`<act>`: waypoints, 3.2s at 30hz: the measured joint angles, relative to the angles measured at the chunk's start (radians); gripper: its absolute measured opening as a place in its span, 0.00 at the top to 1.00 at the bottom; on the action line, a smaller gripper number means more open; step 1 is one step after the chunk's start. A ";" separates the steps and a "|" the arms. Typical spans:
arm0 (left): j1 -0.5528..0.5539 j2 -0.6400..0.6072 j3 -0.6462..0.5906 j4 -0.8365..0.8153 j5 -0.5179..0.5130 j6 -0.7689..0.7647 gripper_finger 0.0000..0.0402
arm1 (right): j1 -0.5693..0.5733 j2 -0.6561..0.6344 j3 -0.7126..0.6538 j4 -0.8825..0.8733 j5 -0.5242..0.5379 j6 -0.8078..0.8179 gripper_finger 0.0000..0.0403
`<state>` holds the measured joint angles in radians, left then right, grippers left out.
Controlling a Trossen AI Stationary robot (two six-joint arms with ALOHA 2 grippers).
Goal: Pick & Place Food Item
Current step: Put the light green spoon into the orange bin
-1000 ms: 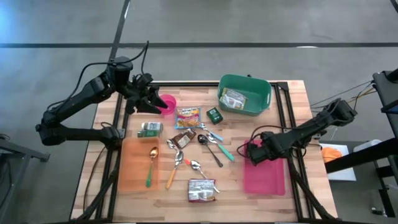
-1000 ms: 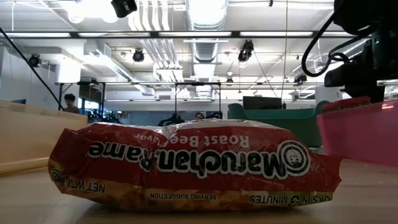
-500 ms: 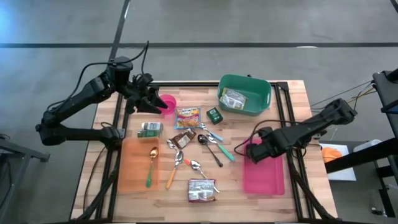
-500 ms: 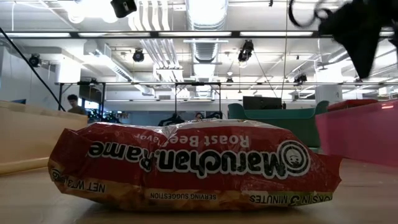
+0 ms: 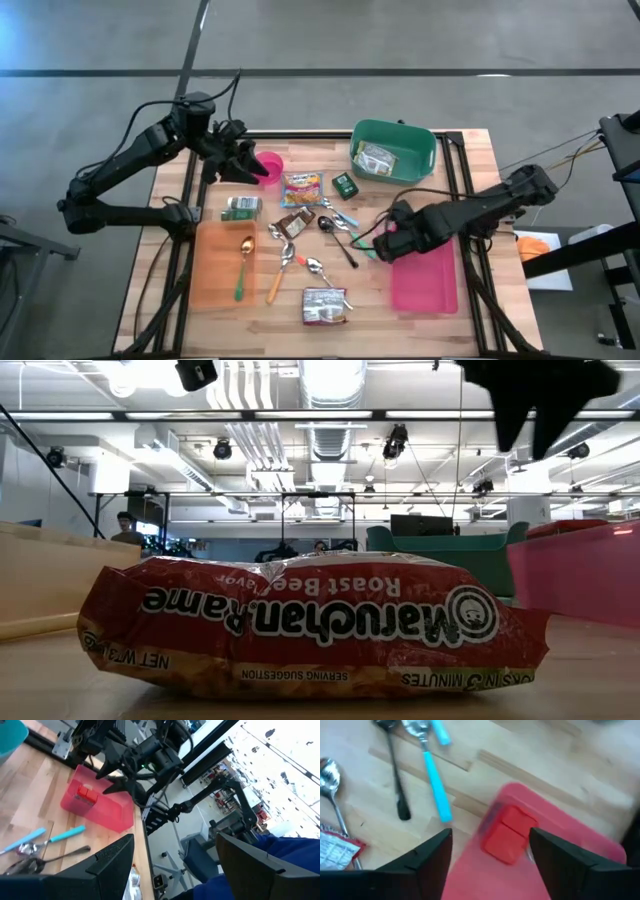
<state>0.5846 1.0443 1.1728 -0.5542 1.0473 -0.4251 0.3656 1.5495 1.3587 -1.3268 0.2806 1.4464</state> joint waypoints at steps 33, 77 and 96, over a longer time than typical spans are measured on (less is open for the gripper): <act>0.000 -0.002 -0.001 -0.315 -0.118 0.236 0.30 | -0.245 0.281 -0.096 0.452 -0.260 -0.587 0.50; -0.001 -0.002 -0.001 -0.304 -0.195 0.253 0.30 | -0.278 0.468 -0.060 0.541 -0.152 -0.797 0.65; 0.002 -0.007 0.000 -0.521 -0.193 0.365 0.30 | -0.280 0.450 -0.049 0.522 -0.160 -0.822 0.92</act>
<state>0.5861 1.0370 1.1725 -1.0748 0.8546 -0.0605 0.0853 1.9999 1.3098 -0.8047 0.1201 0.6243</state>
